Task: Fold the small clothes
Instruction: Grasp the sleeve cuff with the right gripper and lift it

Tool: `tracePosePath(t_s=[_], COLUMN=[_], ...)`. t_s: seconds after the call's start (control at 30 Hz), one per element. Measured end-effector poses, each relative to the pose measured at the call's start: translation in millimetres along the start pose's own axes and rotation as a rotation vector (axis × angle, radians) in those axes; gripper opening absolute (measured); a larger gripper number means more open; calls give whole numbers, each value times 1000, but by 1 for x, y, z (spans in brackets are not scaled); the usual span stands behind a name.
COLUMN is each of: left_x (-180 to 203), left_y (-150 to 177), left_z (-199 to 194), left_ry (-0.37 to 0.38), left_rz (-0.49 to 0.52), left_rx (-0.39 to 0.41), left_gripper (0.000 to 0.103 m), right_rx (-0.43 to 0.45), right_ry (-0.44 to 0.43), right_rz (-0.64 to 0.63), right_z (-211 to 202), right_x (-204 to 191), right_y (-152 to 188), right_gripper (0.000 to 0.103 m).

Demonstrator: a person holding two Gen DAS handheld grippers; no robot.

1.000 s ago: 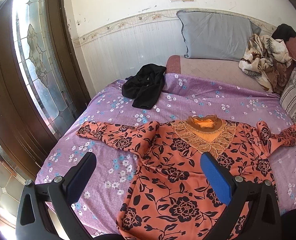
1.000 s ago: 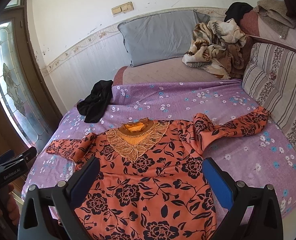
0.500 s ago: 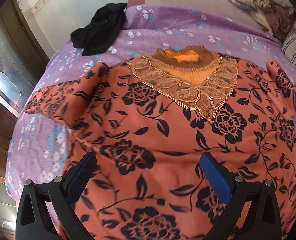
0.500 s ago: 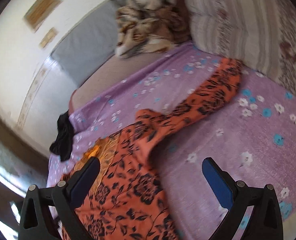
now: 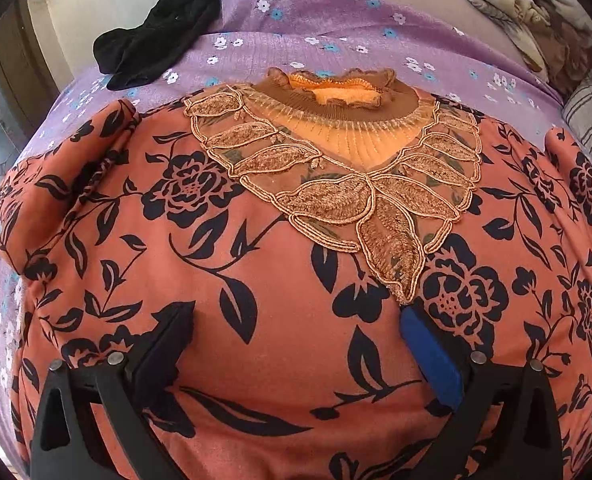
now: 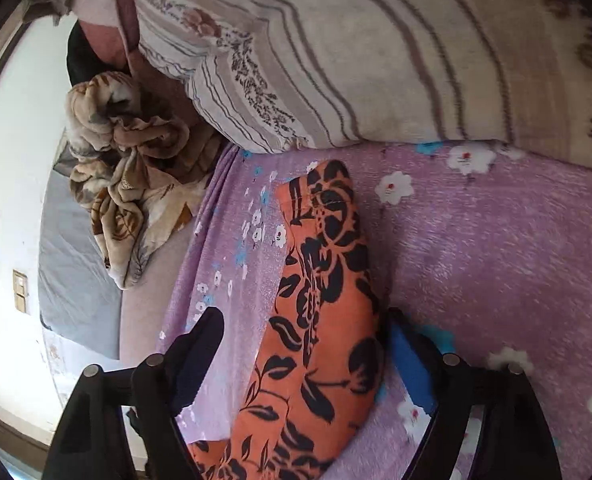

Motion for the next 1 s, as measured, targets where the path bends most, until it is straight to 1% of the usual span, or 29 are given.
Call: tracePosePath(t_s=[0.03, 0.07, 0.1, 0.13, 0.2, 0.23, 0.3, 0.37, 0.43, 0.5, 0.57, 0.67, 0.73, 0.77, 0.8, 0.83, 0.87, 0.93, 1.0], left_x=[1, 0, 0, 0, -1, -2, -10, -19, -32, -50, -71, -105, -126, -136, -146, -157, -166, -182, -192], left_y=[1, 1, 0, -1, -2, -3, -5, -12, -23, -35, -44, -56, -59, -61, -64, -65, -66, -67, -67], left_z=[0, 0, 1, 1, 0, -2, -11, -26, -42, -55, -64, -69, -73, -74, -75, -76, -76, -76, -76], left_ry=[-4, -3, -1, 3, 10, 9, -5, -12, -32, -59, -95, -118, -132, -144, -159, -179, -195, -204, -201], left_rz=[3, 2, 3, 3, 10, 6, -17, -29, -55, -88, -129, -207, -261, -285, -308, -329, -351, -394, -428], left_rx=[1, -2, -9, -22, -57, -69, -53, 5, 70, 130, 173, 193, 205, 213, 221, 228, 231, 234, 232], left_gripper=[103, 103, 103, 103, 103, 103, 103, 103, 103, 103, 103, 103, 103, 103, 103, 103, 103, 103, 103], right_rx=[8, 2, -27, -38, 23, 54, 92, 107, 91, 43, -20, -129, -231, -302, -378, -445, -462, -459, -458], right_ry=[46, 84, 103, 106, 76, 39, -94, -242, -371, -478, -563, -650, -688, -704, -716, -725, -745, -778, -781], right_rz=[-30, -57, -75, -89, -178, -235, -315, -381, -450, -511, -582, -656, -671, -674, -684, -687, -673, -679, -662], right_z=[4, 6, 9, 7, -11, -23, -47, -71, -89, -97, -100, -95, -83, -76, -72, -68, -69, -72, -75], right_x=[-1, -3, -6, -11, -43, -68, -122, -178, -233, -283, -325, -371, -390, -395, -398, -398, -398, -397, -388], right_y=[0, 0, 2, 3, -2, -5, -1, 14, 43, 80, 126, 201, 253, 279, 304, 326, 339, 349, 344], right_gripper=[54, 44, 21, 9, 9, 9, 9, 9, 9, 9, 9, 9, 14, 18, 48, 93, 100, 100, 100])
Point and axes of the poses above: each gripper's, at about its wrist camera, not at the fingertips, and z roughly the way its jaws point, x to its right, y to its underside, the point moved 8 cm from there along z, roughly the way its jaws point, and after that the axes turned 12 degrees about -z, right-handed, at the moved point
